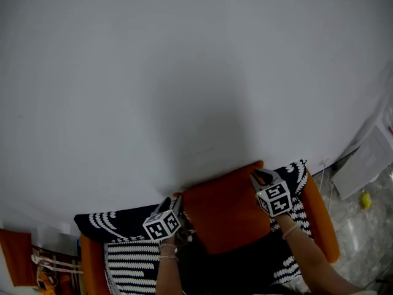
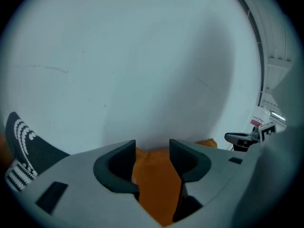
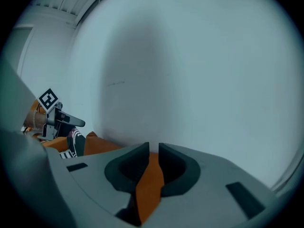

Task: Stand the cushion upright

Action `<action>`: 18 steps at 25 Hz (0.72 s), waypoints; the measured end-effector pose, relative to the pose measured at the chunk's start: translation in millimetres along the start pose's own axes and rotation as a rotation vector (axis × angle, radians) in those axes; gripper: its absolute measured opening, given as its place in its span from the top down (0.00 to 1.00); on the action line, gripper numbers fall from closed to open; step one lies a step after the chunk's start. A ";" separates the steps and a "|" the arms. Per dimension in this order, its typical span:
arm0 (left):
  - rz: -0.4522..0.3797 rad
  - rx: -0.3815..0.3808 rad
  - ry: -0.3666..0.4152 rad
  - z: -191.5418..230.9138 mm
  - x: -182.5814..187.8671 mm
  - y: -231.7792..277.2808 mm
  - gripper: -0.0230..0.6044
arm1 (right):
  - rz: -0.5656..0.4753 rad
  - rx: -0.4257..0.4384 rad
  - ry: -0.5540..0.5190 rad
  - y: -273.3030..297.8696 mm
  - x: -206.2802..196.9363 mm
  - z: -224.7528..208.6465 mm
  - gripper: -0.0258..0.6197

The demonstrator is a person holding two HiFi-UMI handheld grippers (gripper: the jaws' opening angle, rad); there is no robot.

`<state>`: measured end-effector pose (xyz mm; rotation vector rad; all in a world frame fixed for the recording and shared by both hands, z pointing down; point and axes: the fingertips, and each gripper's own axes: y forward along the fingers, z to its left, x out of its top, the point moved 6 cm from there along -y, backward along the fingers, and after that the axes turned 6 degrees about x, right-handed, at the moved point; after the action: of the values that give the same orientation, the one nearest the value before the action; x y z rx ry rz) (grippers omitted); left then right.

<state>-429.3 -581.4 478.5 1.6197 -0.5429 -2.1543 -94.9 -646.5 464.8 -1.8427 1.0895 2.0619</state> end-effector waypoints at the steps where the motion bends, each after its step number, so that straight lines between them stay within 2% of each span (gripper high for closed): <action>1: -0.006 -0.002 0.010 -4.3 0.5 -6.4 0.58 | -0.008 0.003 0.001 -6.3 1.7 2.8 0.85; 9: -0.059 -0.011 0.048 -35.8 -3.1 -53.5 0.70 | -0.075 0.025 0.000 -56.7 10.7 24.6 0.90; 14: -0.100 0.006 0.076 -57.1 -9.1 -87.1 0.81 | -0.101 0.039 -0.011 -93.1 13.9 37.2 0.91; 18: -0.121 0.008 0.082 -72.9 -17.5 -113.4 0.84 | -0.119 0.050 -0.013 -121.6 10.7 47.5 0.92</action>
<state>-363.2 -481.3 414.6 1.7786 -0.4391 -2.1610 -65.8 -533.7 404.9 -1.8207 0.9936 1.9597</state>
